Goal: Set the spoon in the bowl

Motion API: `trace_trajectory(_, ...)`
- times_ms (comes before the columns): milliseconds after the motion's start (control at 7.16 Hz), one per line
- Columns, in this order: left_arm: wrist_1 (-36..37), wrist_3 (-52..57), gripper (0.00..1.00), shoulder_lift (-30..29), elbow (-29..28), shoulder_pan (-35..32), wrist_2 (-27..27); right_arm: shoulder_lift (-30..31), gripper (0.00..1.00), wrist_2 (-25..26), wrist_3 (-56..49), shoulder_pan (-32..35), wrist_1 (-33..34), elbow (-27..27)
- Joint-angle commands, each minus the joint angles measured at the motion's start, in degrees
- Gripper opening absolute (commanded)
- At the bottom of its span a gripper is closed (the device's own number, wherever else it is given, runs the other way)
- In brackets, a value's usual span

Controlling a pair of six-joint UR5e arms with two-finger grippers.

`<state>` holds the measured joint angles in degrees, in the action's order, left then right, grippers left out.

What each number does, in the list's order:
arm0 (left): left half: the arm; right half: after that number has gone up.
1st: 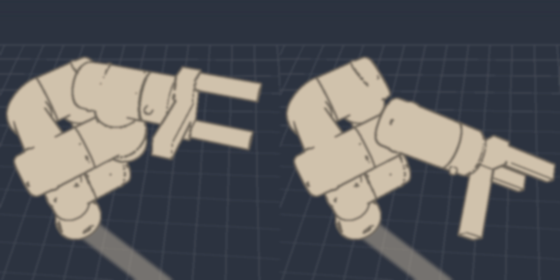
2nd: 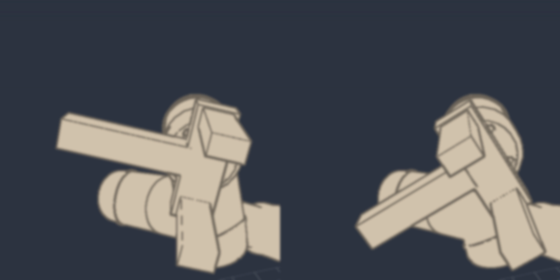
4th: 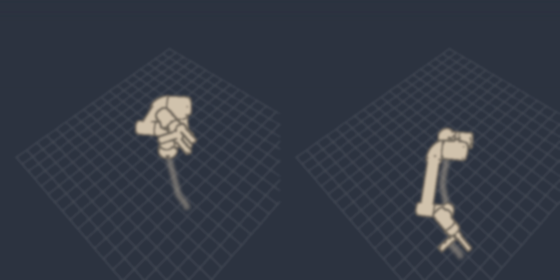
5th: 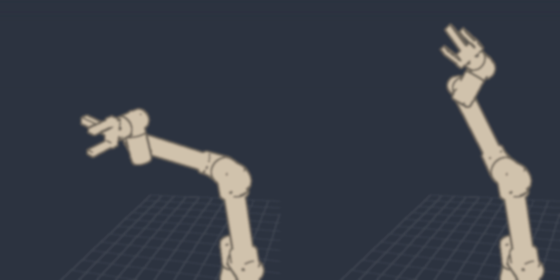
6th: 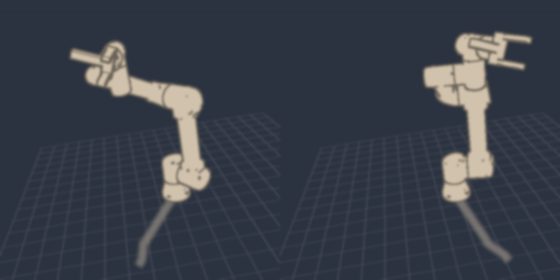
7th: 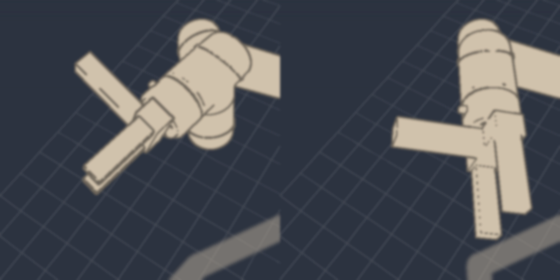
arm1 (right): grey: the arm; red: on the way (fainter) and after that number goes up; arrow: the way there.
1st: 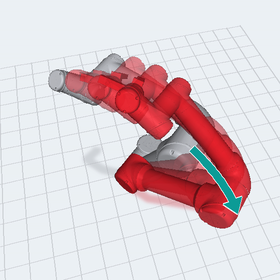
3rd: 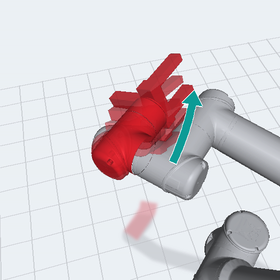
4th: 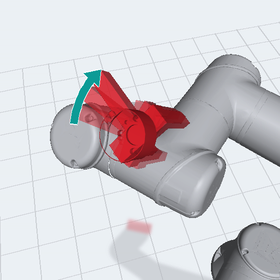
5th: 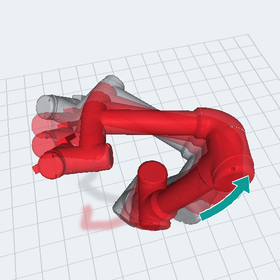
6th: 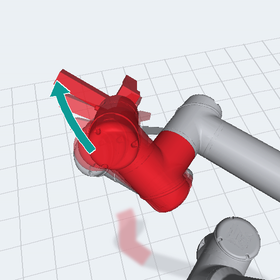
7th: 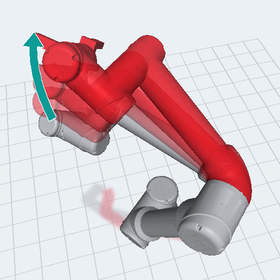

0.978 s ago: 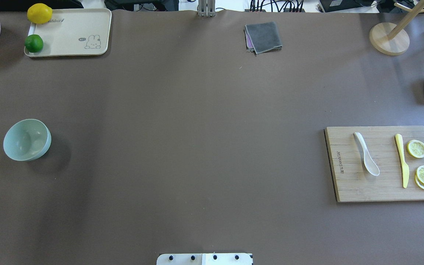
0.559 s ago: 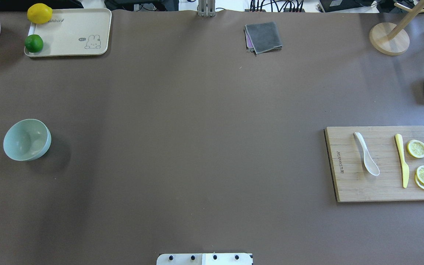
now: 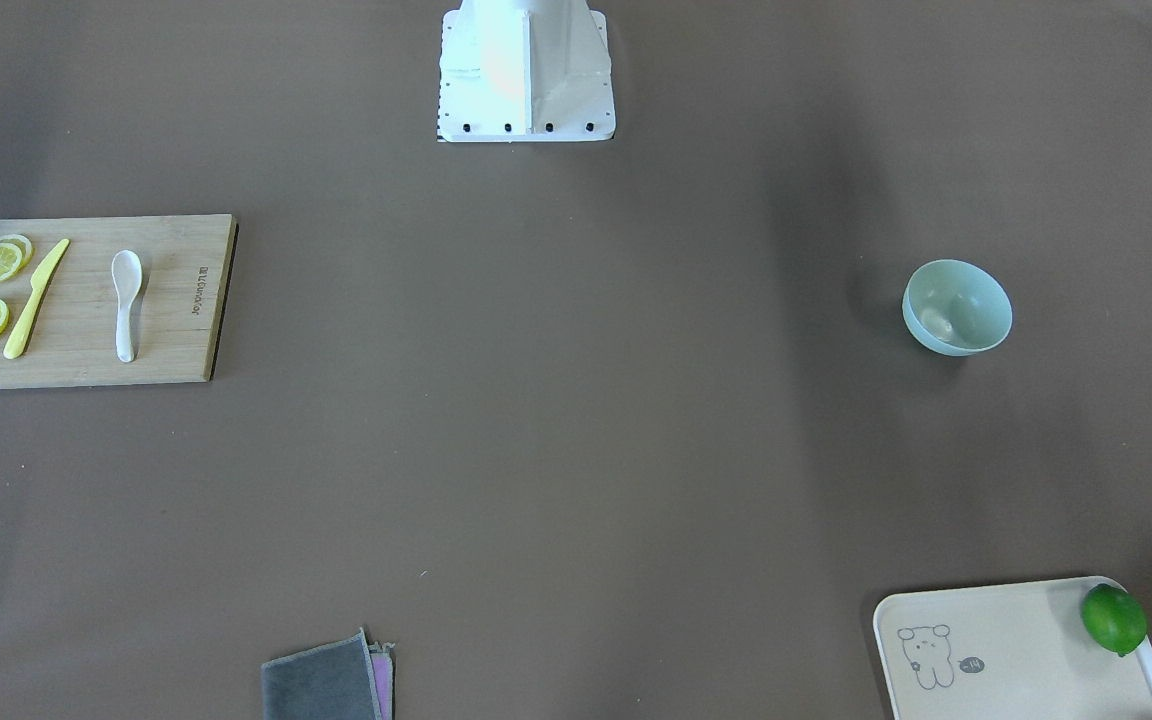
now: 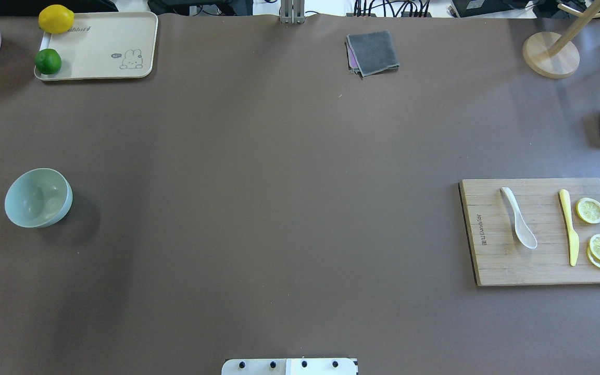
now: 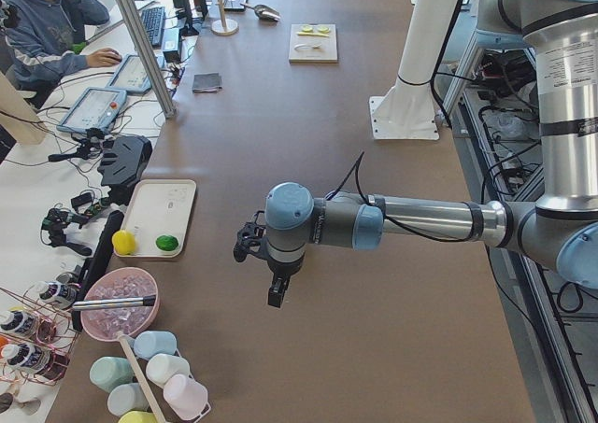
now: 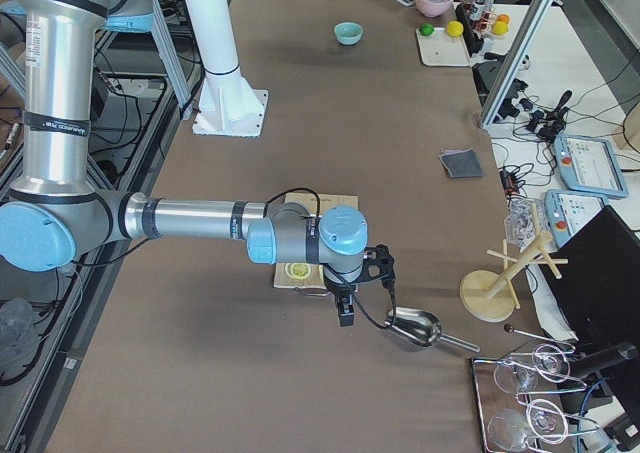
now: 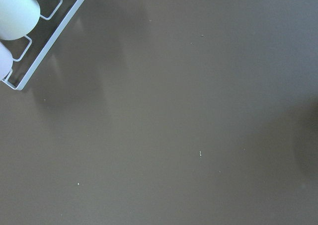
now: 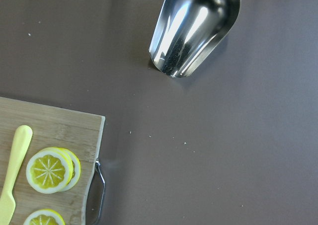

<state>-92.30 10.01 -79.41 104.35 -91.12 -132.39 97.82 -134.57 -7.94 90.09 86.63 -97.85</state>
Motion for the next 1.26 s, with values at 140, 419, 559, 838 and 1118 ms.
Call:
trace_trajectory(140,0.3,-0.2,0.98,-0.3,0.2,0.1,-0.7,0.1,1.0,-2.2,0.4,0.0,-3.4,0.0)
trace_trajectory(419,-0.1,-0.1,0.98,-0.1,0.2,0.1,-0.1,2.1,1.0,-1.8,0.6,0.0,-6.6,-0.1)
trace_trajectory(559,-0.1,0.1,0.98,-0.1,0.2,0.0,0.0,2.4,1.0,-2.1,0.6,0.0,-6.6,0.0)
trace_trajectory(838,-0.5,-0.1,0.98,-0.2,1.5,0.1,-0.8,2.3,1.0,-2.5,1.3,-0.2,-6.6,-0.1)
trace_trajectory(1118,-3.1,-9.0,0.98,-0.3,2.5,1.4,-0.9,1.6,1.0,-3.7,4.7,-1.7,-6.7,-0.7)
